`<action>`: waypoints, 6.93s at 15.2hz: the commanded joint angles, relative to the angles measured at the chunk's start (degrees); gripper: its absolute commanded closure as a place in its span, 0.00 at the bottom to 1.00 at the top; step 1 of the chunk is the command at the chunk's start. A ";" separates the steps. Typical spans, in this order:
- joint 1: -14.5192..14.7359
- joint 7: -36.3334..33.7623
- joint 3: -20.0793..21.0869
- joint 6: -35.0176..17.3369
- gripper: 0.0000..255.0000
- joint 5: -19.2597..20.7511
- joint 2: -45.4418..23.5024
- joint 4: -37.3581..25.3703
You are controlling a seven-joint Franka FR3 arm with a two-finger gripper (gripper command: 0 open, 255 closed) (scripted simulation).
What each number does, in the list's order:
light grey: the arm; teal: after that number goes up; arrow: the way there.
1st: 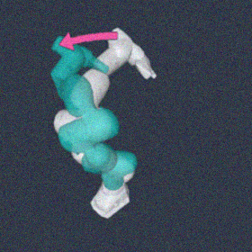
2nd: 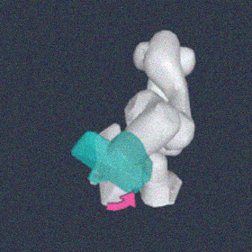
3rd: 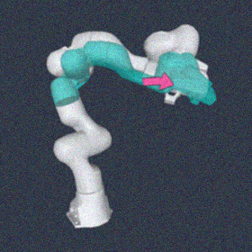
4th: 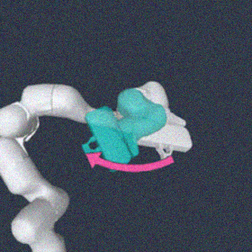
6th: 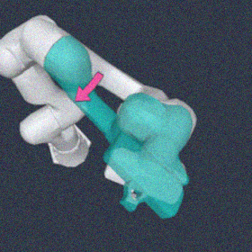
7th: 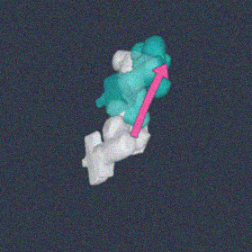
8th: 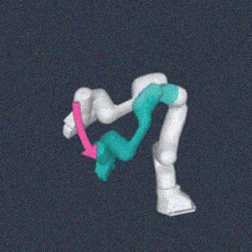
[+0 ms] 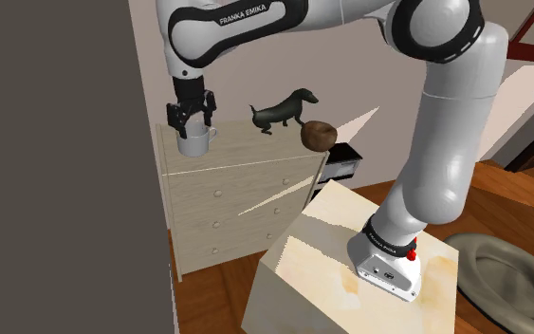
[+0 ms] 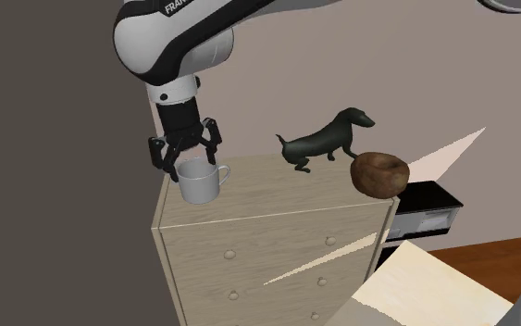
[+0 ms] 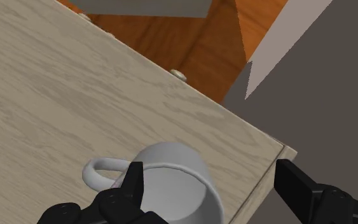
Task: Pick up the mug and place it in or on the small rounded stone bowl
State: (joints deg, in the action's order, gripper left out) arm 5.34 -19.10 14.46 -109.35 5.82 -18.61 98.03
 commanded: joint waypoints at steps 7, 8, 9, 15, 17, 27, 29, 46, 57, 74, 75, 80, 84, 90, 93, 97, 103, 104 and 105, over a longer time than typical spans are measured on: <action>2.77 -2.99 -1.22 1.22 0.00 3.79 -12.38 -13.36; 2.74 -3.04 -1.26 0.52 0.00 3.85 -12.51 -12.79; 2.70 -3.09 -1.29 -0.18 0.00 3.91 -12.66 -12.23; 2.63 -3.22 -1.40 -1.94 0.00 4.08 -13.09 -10.88; 2.63 -3.22 -1.40 -1.94 0.00 4.08 -13.09 -10.88; 2.62 -3.22 -1.40 -1.93 1.00 4.08 -13.09 -10.89; 2.63 -3.22 -1.40 -1.94 1.00 4.08 -13.09 -10.88; 2.75 -2.12 -0.84 9.25 1.00 2.99 -9.58 -18.70; 3.31 -1.53 -0.69 17.59 1.00 2.80 -9.38 -26.90; -6.13 9.74 -3.77 10.32 1.00 -1.98 16.78 5.26; -6.69 10.84 -4.28 9.89 1.00 -2.19 18.56 7.38; -9.21 16.49 -7.24 8.41 1.00 -2.66 26.87 16.72; -11.10 21.11 -10.04 7.86 1.00 -2.25 32.80 22.88; -14.03 28.19 -14.85 7.76 1.00 -0.33 40.53 30.13; -15.65 31.82 -17.48 7.92 1.00 1.14 43.81 32.89; -17.98 36.79 -21.20 8.21 1.00 3.52 47.50 35.67; -19.06 38.56 -23.03 5.20 1.00 4.83 48.46 39.36; -19.08 38.48 -23.09 4.41 1.00 4.89 48.35 40.04; -19.10 38.40 -23.16 3.62 1.00 4.95 48.22 40.72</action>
State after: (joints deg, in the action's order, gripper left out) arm -13.69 19.28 -8.52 -104.70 10.65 29.90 138.05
